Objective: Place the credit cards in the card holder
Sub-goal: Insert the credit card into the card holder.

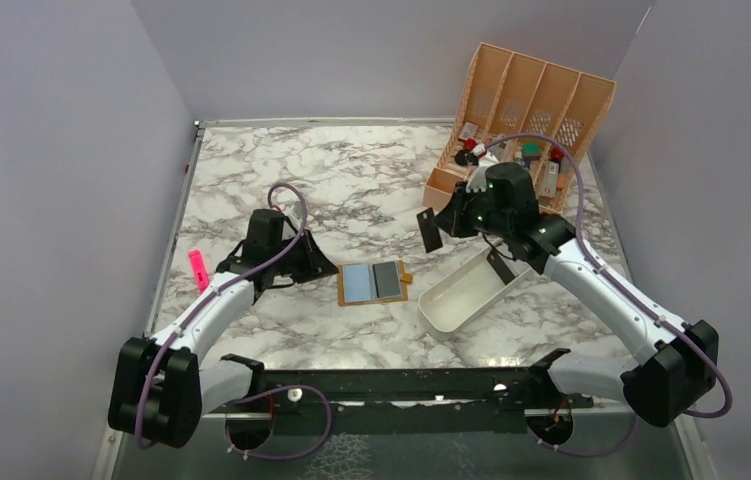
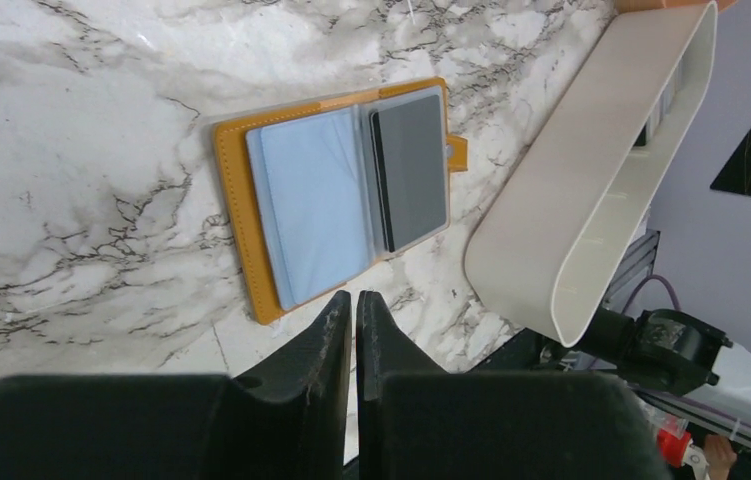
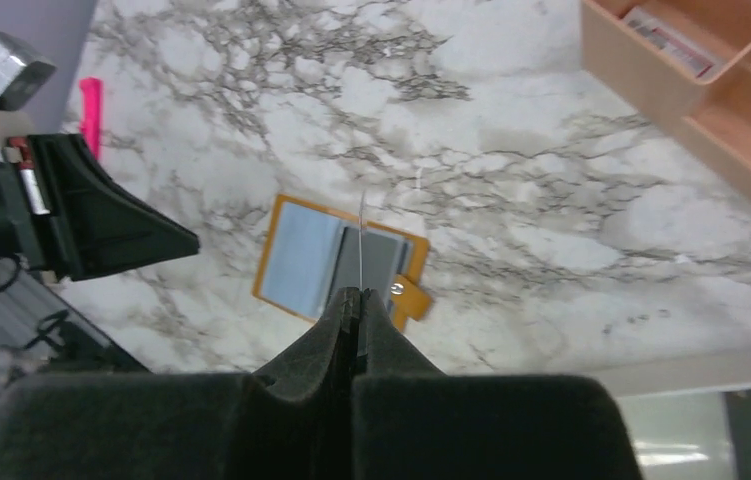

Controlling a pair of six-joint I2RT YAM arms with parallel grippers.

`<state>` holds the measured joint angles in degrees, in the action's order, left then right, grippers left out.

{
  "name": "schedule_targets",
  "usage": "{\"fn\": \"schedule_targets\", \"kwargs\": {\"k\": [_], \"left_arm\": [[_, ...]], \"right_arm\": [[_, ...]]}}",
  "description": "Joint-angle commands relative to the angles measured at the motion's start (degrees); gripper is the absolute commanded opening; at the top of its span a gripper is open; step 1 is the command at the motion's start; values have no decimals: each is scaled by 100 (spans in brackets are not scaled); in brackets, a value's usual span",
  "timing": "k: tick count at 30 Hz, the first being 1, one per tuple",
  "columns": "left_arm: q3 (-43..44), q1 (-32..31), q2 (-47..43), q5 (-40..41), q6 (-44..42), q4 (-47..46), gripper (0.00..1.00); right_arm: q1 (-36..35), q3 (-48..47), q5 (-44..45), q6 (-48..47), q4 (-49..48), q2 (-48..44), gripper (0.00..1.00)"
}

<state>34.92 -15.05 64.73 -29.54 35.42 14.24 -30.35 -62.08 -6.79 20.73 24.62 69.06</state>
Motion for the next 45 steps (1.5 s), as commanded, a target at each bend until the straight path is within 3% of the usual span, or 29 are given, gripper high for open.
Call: {"fn": "schedule_targets", "kwargs": {"k": [1, 3, 8, 17, 45], "left_arm": [[-173, 5, 143, 183, 313, -611, 5], [-248, 8, 214, 254, 361, -747, 0], [-540, 3, 528, 210, 589, -1280, 0], [-763, 3, 1255, -209, 790, -2162, 0], [-741, -24, 1709, 213, 555, -1868, 0]], "right_arm": [[5, 686, -1210, 1445, -1693, 198, 1], [-73, 968, -1339, 1796, -2200, 317, 1], [-357, 1348, -1263, 2126, -2885, 820, 1], [-818, 1464, -982, 2101, -3693, 1896, 1], [-876, 1375, -1533, 1664, -4137, 3259, 1]]}}
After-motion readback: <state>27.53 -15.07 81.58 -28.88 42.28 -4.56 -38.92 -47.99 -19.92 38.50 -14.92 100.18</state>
